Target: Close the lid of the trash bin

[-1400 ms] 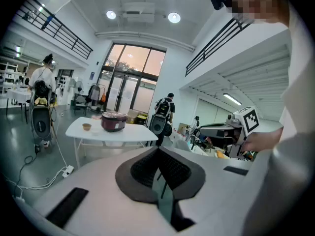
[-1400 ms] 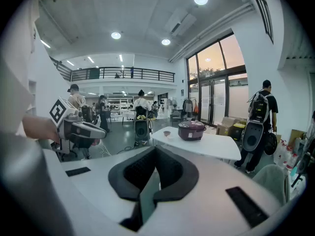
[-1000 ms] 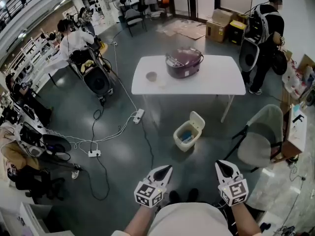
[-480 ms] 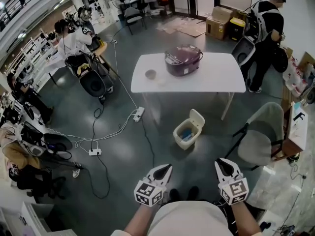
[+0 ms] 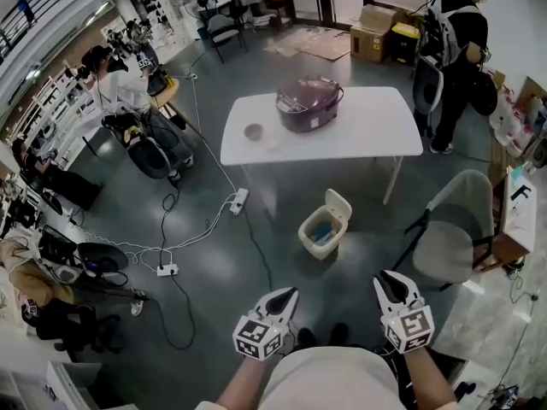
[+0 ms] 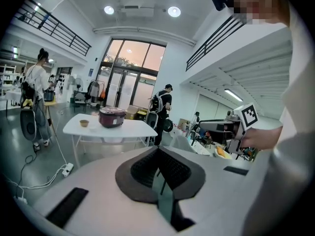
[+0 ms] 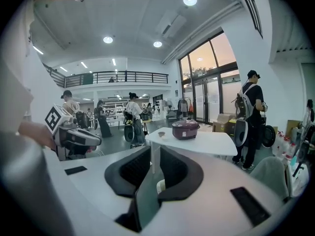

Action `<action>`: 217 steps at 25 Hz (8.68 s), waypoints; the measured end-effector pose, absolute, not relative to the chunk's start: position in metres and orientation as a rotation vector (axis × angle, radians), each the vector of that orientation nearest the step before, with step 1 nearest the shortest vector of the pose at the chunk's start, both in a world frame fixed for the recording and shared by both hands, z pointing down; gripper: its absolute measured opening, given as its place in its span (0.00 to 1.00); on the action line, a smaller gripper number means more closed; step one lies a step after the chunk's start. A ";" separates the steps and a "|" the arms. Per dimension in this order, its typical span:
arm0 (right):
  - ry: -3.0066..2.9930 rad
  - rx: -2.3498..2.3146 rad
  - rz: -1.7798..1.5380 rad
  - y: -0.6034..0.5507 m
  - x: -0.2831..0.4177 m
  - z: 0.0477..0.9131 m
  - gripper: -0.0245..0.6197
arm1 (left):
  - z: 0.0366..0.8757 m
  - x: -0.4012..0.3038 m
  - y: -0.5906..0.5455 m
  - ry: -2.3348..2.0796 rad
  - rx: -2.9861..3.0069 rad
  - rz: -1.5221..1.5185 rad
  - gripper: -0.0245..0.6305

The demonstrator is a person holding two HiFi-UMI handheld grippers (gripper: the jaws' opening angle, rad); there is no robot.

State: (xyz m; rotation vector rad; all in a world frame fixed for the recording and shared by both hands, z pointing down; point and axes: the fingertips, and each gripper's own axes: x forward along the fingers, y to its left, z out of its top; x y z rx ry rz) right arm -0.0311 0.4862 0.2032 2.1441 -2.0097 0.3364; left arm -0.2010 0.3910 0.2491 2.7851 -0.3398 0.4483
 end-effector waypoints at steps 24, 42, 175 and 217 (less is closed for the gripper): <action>-1.971 2.129 0.405 0.453 0.036 0.234 0.16 | 0.271 -0.135 0.349 -0.271 2.799 0.566 0.05; -1.876 2.095 0.515 0.287 0.061 0.264 0.16 | 0.296 -0.095 0.170 -0.171 2.797 0.614 0.05; -1.814 0.849 0.823 0.090 0.006 0.938 0.11 | 0.805 -0.105 0.102 -0.725 2.107 0.779 0.05; -1.911 1.131 0.840 0.095 0.001 0.635 0.06 | 0.561 -0.161 0.094 -0.698 2.241 0.725 0.06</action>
